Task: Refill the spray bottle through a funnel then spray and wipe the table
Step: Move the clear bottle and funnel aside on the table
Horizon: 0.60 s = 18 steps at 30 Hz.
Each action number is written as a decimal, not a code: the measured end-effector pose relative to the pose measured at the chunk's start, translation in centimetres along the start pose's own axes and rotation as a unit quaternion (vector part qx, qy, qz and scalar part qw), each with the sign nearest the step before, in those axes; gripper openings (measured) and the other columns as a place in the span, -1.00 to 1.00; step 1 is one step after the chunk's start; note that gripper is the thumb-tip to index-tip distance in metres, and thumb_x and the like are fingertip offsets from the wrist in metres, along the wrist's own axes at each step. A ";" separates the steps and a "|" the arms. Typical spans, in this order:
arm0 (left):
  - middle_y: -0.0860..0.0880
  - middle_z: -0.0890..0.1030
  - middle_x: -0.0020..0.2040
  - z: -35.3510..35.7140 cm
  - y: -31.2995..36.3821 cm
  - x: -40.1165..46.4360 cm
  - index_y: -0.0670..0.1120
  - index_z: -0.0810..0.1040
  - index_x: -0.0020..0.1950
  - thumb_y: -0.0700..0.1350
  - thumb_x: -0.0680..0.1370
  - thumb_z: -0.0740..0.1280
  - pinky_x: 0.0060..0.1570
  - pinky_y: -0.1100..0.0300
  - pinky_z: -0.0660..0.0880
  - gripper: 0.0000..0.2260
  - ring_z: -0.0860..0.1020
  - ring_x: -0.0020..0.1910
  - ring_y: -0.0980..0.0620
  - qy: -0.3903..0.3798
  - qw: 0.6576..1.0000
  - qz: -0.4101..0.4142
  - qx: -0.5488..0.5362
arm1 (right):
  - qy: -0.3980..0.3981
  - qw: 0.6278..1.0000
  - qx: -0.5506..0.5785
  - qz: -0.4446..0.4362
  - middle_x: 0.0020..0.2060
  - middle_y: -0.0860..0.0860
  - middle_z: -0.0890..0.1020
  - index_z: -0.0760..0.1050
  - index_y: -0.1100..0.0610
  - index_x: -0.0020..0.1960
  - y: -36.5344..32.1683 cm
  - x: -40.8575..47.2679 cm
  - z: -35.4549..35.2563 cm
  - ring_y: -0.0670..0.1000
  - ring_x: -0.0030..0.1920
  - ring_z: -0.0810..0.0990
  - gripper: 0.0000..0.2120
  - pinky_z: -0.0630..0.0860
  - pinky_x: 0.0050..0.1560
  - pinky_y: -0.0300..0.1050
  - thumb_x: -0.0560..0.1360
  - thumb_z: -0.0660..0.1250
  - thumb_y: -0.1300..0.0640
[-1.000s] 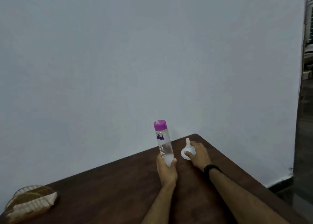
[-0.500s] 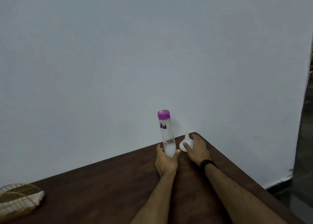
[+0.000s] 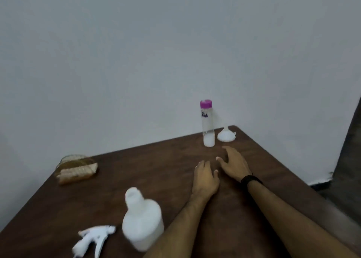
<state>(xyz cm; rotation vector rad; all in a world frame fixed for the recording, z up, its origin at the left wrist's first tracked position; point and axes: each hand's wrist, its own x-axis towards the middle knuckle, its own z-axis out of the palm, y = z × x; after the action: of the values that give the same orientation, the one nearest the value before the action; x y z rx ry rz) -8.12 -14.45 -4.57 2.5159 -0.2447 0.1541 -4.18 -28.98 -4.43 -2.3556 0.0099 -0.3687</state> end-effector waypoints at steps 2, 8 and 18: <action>-0.15 0.30 0.54 -0.7 -0.2 -2.8 -0.16 0.30 0.52 -0.03 0.66 0.17 0.57 0.06 0.07 -0.56 0.19 0.56 -0.08 -0.006 1.000 0.024 0.006 | -0.040 0.999 0.002 -0.012 0.44 0.05 0.46 0.32 0.06 0.51 -1.4 -2.5 -0.1 0.07 0.41 0.45 -0.44 0.39 0.42 -0.01 0.58 0.34 -0.09; -0.14 0.43 0.45 -3.8 -1.5 -11.9 -0.19 0.40 0.45 -0.10 0.66 0.17 0.52 0.06 0.19 -0.62 0.34 0.47 -0.07 -0.005 0.996 0.092 0.014 | -0.101 0.992 0.061 -0.036 0.41 -0.01 0.51 0.37 -0.04 0.49 -6.0 -9.7 0.6 0.02 0.41 0.47 -0.49 0.41 0.42 0.00 0.59 0.31 -0.15; -0.03 0.57 0.31 -12.7 -5.7 -23.3 -0.05 0.49 0.37 -0.02 0.61 0.27 0.27 0.12 0.47 -0.66 0.52 0.28 0.02 -0.055 0.985 0.150 0.060 | -0.151 0.958 0.237 -0.062 0.29 -0.09 0.54 0.43 0.00 0.46 -14.2 -17.8 3.3 -0.12 0.31 0.49 -0.58 0.37 0.16 -0.37 0.66 0.19 -0.11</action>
<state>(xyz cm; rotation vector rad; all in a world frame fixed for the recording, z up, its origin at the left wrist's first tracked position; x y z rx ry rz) -30.36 0.74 -1.28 2.5972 -0.6772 0.1541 -21.75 -14.45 -1.70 -1.9149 -0.3360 -0.0546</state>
